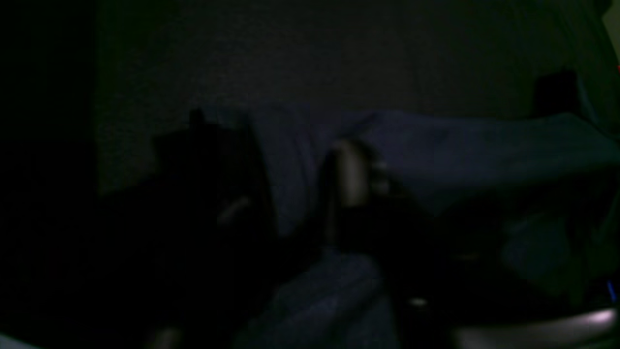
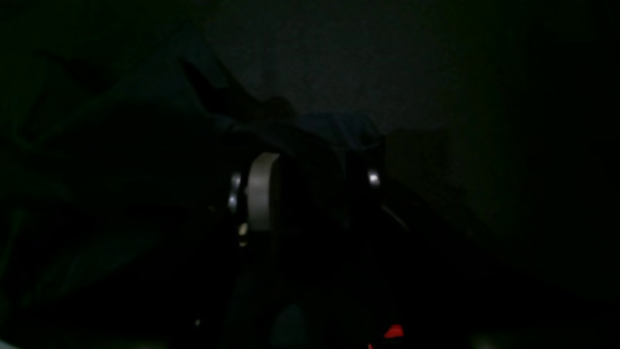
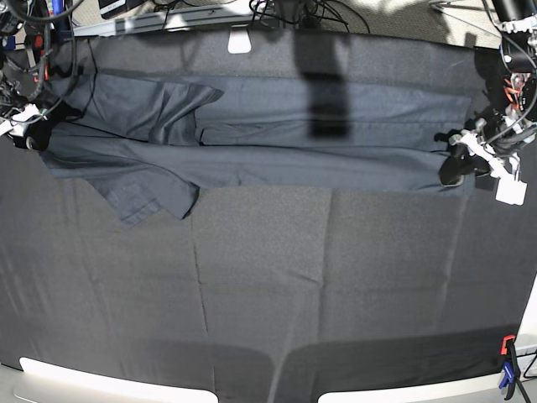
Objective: Layout the t-shirt on the table in an organized manner, then fold the t-shirt properly
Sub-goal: 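Release the right gripper and move it to the bunched shirt end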
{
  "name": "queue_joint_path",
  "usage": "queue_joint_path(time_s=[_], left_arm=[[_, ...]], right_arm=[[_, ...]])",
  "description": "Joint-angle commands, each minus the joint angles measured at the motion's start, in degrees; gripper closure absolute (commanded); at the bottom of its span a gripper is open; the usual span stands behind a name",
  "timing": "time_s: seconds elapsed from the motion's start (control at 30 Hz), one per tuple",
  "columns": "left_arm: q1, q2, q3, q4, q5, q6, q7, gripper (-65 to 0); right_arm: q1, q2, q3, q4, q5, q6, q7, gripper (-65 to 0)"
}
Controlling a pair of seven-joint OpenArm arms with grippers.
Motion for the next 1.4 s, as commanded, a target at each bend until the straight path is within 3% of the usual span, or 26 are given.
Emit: queue_joint_path(time_s=[0.0, 0.33, 0.53, 0.6, 0.77, 0.93, 1.17, 1.37], left_arm=[[-0.7, -1.0, -0.4, 1.1, -1.3, -0.4, -1.4, -26.1], [-3.3, -1.1, -1.2, 1.2, 0.4, -0.4, -1.7, -27.6], [-4.4, -1.1, -1.1, 1.2, 0.7, -0.4, -4.0, -27.6], [-5.1, -0.9, -1.1, 1.4, 1.5, -0.4, -4.0, -27.6], [-5.9, -0.9, -1.1, 1.4, 1.4, -0.4, -4.1, -27.6], [-6.5, 1.4, -1.0, 1.4, 1.5, -0.4, -4.2, -27.5], [-6.7, 4.3, -1.1, 1.4, 1.7, -0.4, -4.4, -27.5], [-6.7, 4.2, -1.1, 1.4, 3.2, -0.4, -4.4, -27.6]], right_arm=[[0.6, 1.4, 0.5, 1.1, 2.0, 0.3, 1.2, -22.1], [7.1, 1.6, -3.0, 1.1, 4.2, 0.3, 1.1, -22.1], [15.2, 1.6, -14.9, 0.3, 3.5, 0.3, -0.2, -22.1], [19.1, 1.6, -19.2, 0.3, 3.2, -1.6, -2.1, -22.1], [27.3, 1.6, -28.4, -1.4, -5.0, -5.2, -3.8, -22.1], [37.6, 1.6, -33.0, -13.8, -6.8, -6.3, -4.8, -22.1], [54.3, 3.0, -34.9, -38.5, -7.7, -6.3, -12.7, -22.1], [58.4, 5.4, -43.4, -53.5, -11.9, -6.3, -13.8, -22.1]])
